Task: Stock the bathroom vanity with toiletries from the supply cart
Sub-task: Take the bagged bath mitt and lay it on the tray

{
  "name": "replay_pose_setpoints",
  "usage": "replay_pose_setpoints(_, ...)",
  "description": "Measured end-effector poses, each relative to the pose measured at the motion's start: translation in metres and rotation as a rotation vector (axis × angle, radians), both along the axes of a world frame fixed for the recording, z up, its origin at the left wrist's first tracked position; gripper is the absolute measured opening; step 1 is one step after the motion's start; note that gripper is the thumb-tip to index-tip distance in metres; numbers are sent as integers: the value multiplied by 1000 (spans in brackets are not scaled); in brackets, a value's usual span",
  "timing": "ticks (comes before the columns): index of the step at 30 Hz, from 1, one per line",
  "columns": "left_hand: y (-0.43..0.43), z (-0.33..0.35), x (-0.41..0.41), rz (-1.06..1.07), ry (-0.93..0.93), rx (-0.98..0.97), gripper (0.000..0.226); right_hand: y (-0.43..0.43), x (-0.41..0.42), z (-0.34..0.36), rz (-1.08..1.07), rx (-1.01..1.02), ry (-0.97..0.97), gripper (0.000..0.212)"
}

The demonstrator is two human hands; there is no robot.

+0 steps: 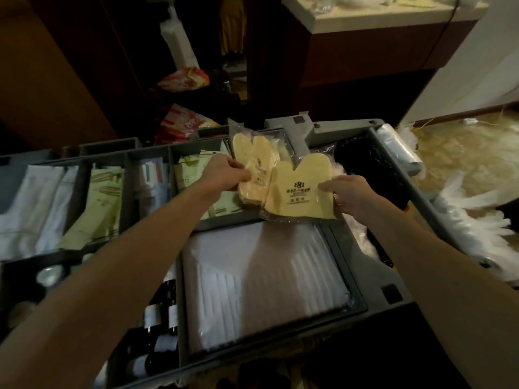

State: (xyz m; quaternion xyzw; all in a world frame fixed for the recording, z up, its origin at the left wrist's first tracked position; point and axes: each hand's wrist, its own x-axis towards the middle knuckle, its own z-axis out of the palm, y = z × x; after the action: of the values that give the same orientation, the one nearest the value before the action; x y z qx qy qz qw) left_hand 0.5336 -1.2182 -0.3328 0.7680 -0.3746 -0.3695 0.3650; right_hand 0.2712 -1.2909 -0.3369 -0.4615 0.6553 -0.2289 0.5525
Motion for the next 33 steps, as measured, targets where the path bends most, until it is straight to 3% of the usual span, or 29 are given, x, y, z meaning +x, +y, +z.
replay_pose_setpoints(6, 49, -10, 51, 81, 219, 172, 42, 17, 19, -5, 192, 135, 20, 35)
replay_pose_setpoints(10, 71, -13, 65, 141, 340, 131, 26, 31, 24, -2, 235, 137, 50, 34)
replay_pose_setpoints(12, 76, -10, 64, 194, 351, 80, 17, 39, 25, 2, 232, 119, 50, 30)
replay_pose_setpoints(24, 125, 8, 70, 222, 255, -221, 12, 101, 23, 26, 157, -47, -74, 28)
replay_pose_setpoints(33, 168, 28, 56, 223, 256, -270, 12, 175, 19, 46, 130, -156, -172, 17)
